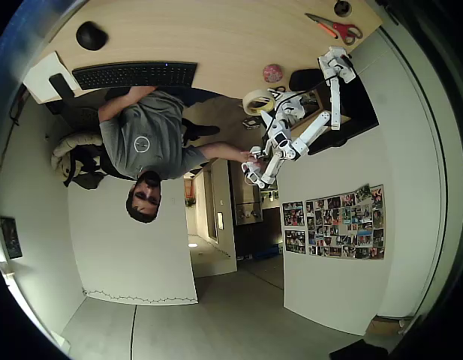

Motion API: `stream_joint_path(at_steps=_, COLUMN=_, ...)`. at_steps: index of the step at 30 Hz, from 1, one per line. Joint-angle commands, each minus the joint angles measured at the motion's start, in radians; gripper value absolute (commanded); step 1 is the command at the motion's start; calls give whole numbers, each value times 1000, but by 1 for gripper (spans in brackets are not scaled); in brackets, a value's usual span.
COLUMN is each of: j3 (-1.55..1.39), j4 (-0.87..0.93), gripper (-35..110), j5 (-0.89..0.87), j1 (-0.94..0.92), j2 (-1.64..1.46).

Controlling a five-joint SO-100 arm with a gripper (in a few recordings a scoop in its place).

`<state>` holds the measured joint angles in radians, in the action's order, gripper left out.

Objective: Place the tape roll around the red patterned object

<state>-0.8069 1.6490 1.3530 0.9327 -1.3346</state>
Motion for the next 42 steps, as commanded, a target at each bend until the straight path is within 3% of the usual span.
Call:
stream_joint_path(at_steps=1, j3=-140, j4=-63, gripper=0, j5=-44, j1=41, j2=-123)
stream_joint_path(at_steps=7, j3=-689, j4=-387, gripper=0, j5=-86, j1=58, j2=-397)
stream_joint_path(at_steps=10, j3=-827, j4=-445, gripper=0, j5=-81, j1=49, j2=-485)
stream_joint_path(at_steps=21, j3=-1100, j4=-537, gripper=0, j5=-91, j1=29, j2=-612)
stream_joint_path(at_steps=28, j3=-1287, j4=-715, gripper=0, j5=-132, j1=75, j2=-712)
stream_joint_path(at_steps=42, j3=-1365, j4=-796, gripper=4, j5=-120, j1=124, j2=-661)
